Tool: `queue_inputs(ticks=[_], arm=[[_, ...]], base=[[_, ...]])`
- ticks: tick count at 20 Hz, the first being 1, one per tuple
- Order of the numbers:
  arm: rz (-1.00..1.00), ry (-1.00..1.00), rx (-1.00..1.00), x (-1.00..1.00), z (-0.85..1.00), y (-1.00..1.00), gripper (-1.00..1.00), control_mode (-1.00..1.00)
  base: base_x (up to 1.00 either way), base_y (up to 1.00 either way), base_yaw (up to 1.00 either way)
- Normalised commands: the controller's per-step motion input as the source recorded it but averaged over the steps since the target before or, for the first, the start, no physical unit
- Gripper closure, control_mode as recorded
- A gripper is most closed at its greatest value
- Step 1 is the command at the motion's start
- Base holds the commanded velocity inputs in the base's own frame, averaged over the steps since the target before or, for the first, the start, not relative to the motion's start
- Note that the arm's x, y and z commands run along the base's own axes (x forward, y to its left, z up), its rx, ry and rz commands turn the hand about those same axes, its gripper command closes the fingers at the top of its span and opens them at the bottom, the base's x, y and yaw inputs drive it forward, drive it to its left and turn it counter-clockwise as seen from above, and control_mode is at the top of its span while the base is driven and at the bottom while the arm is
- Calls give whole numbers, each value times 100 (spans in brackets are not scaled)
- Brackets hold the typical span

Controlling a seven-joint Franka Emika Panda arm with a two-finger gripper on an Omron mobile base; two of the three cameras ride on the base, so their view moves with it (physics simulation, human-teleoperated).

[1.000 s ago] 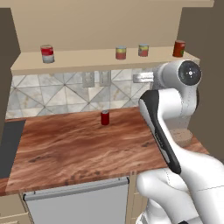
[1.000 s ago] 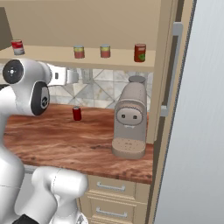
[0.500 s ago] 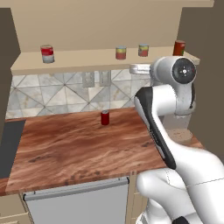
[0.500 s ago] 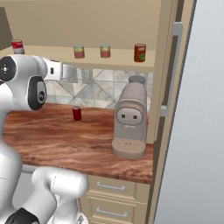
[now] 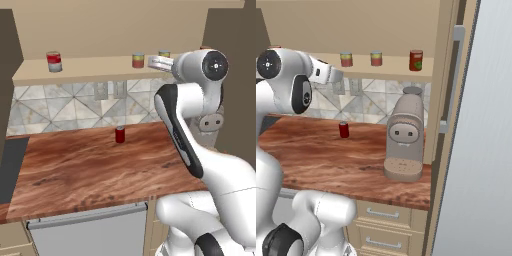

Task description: Stack two cans on top of the other two cans in the cabinet.

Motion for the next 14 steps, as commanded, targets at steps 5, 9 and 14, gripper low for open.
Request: queue_inputs(ticks=[5,9,14], arm=[[0,0,7,21,10,5,-100,-100],[0,0,-4,25,6,3,-100,-100],[2,5,-6,24,0,2,-100,-100]], base=[[0,0,0],[0,0,0],[0,0,0]])
